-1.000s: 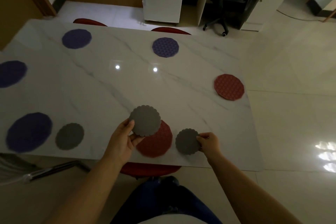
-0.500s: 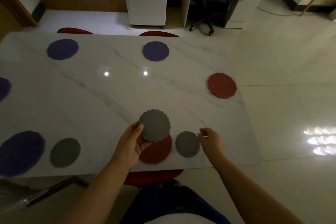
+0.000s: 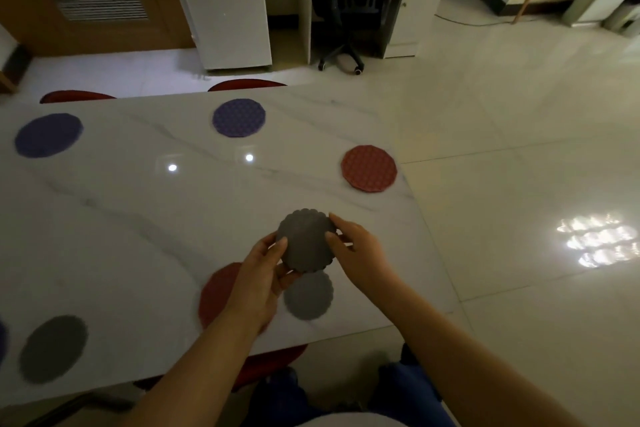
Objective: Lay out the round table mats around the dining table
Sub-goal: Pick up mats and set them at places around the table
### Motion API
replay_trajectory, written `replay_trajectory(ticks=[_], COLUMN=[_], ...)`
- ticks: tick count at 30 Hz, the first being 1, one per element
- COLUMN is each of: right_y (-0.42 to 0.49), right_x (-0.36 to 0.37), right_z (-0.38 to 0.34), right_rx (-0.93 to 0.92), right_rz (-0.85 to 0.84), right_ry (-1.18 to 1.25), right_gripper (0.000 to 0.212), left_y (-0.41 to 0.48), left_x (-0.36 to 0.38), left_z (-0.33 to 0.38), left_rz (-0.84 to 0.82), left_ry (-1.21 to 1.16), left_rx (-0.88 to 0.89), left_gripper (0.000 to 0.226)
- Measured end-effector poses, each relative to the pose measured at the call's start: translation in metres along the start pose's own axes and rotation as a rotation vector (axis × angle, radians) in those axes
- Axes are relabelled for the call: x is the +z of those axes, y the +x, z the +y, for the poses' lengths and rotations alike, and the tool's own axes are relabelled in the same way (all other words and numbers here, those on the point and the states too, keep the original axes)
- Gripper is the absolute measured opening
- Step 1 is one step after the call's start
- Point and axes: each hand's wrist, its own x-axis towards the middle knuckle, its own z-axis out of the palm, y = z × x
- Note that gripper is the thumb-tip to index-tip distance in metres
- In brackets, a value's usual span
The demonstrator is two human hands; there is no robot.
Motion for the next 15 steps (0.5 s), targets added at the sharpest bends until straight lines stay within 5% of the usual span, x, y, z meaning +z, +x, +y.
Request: replay_trajectory(ticks=[5, 15], right_y=[0.018, 0.076], right_x=[-0.069, -0.207], right_z=[0.037, 0.105], right_rx=[-0.068, -0.189], right_rz=[-0.026, -0.233], right_ry=[-0.026, -0.088], right_gripper=[0.047, 0.008], left_y=[0.023, 0.036], left_x=[0.071, 0.224], left_z=[-0.036, -0.116], left_rz=[0.077, 0.263], left_ry=[-0.052, -0.301], left_rx=[0.009, 0.142], left_gripper=[0.027, 0.040])
